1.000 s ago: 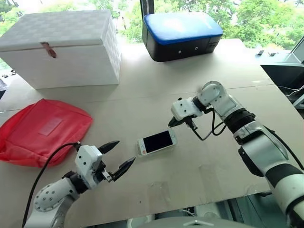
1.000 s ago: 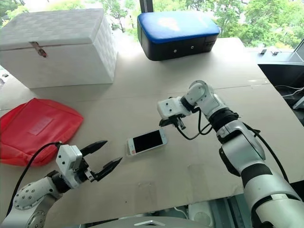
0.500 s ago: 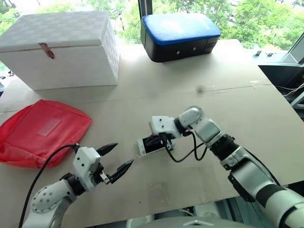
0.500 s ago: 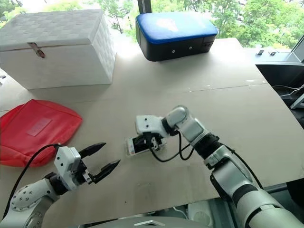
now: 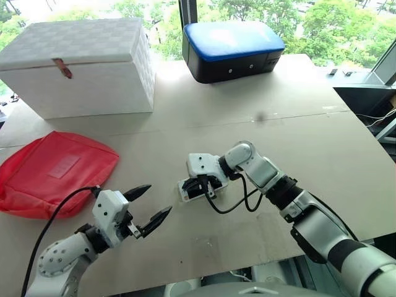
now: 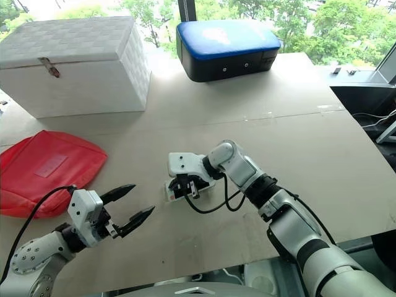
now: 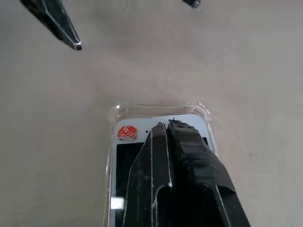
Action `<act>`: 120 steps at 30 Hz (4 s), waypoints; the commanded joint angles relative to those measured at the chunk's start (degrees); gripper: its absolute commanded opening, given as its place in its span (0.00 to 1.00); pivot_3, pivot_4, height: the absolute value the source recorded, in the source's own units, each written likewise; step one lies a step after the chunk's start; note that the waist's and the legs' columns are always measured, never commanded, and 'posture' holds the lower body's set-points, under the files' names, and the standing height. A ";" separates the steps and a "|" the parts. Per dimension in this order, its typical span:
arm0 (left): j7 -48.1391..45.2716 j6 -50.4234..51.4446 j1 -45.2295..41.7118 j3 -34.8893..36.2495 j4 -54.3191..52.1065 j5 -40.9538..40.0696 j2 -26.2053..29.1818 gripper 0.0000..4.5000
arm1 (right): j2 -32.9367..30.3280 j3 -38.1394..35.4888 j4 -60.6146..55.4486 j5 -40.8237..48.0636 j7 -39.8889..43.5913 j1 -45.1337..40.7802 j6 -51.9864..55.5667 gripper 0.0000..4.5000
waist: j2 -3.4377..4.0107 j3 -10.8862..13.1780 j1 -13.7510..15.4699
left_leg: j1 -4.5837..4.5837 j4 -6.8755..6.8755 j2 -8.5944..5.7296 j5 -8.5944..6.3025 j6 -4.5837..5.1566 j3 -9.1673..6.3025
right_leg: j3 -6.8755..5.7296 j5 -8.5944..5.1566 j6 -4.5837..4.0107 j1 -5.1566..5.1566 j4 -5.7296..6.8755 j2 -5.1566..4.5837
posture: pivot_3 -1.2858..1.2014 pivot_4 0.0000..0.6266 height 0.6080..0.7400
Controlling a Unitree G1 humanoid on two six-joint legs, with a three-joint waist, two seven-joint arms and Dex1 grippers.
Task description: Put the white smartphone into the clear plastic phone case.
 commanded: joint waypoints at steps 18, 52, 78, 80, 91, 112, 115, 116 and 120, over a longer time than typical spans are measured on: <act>-1.18 2.14 -5.69 -6.41 3.01 4.00 2.53 0.03 | -22.35 -11.87 -37.17 9.52 -7.90 14.84 17.19 0.00 | -0.14 0.04 0.78 | -0.18 -0.07 -0.09 -0.04 0.12 -0.03 | -0.09 0.00 -0.02 -0.12 -0.14 -0.10 | 0.52 0.24 0.96; -0.71 4.91 -13.35 -12.31 6.39 7.86 3.64 0.03 | -25.69 -3.53 -33.30 5.88 -6.55 13.14 11.16 0.00 | -0.18 0.03 1.58 | -0.17 -0.03 -0.05 -0.02 0.12 -0.03 | -0.08 0.02 0.02 -0.08 -0.14 0.21 | 0.52 0.24 0.96; 0.44 4.36 -11.12 -11.05 5.96 7.09 3.24 0.03 | -29.78 -5.82 -16.11 2.22 -2.01 3.93 0.17 0.00 | -0.20 0.02 1.49 | -0.16 0.18 -0.03 -0.02 0.12 -0.02 | -0.04 0.01 0.00 -0.01 -0.11 0.23 | 0.52 0.24 0.96; 0.46 4.22 -11.12 -10.40 6.07 6.73 3.24 0.03 | -27.03 -8.84 -16.44 6.44 -1.44 2.59 1.98 0.00 | -0.16 0.04 1.41 | -0.16 0.17 0.00 -0.01 0.11 -0.02 | -0.04 0.01 0.01 -0.01 -0.10 0.25 | 0.52 0.24 0.96; 0.71 3.35 -8.74 -7.51 5.40 5.45 3.33 0.03 | -11.16 -2.40 -16.25 8.85 -1.51 0.24 4.69 0.00 | -0.08 0.09 1.40 | -0.19 0.15 0.01 -0.02 0.11 0.00 | -0.04 0.02 0.02 -0.04 -0.09 0.12 | 0.52 0.24 0.96; 2.95 3.78 -7.25 -7.89 2.57 5.52 2.05 0.03 | -0.39 6.25 15.67 -0.01 1.48 -3.25 -0.46 0.00 | 0.43 -0.38 -0.03 | 1.05 -0.25 0.09 -0.30 -0.02 0.01 | 0.06 -0.10 -0.20 0.84 -0.04 0.02 | 0.52 0.24 0.96; 2.85 3.84 -7.32 -7.84 2.77 5.47 2.19 0.03 | -1.09 6.31 15.68 -1.43 0.95 -3.19 0.16 0.00 | 0.46 -0.43 0.00 | 1.08 -0.36 0.08 -0.26 -0.10 -0.02 | 0.05 -0.10 -0.21 0.84 -0.04 -0.04 | 0.52 0.24 0.96; 2.75 3.83 -7.33 -7.87 2.88 5.50 2.25 0.03 | -1.42 6.88 16.38 -2.53 0.47 -3.17 -0.43 0.00 | 0.48 -0.46 0.00 | 1.08 -0.40 0.06 -0.25 -0.10 -0.03 | 0.06 -0.10 -0.22 0.84 -0.04 -0.08 | 0.52 0.24 0.96; 2.43 3.82 -7.53 -7.98 3.18 5.60 2.46 0.03 | -1.15 7.21 18.26 -3.26 0.05 -2.38 0.20 0.00 | 0.59 -0.60 0.02 | 1.08 -0.49 -0.03 -0.26 -0.11 -0.05 | 0.17 -0.12 -0.26 0.84 -0.09 -0.22 | 0.52 0.24 0.96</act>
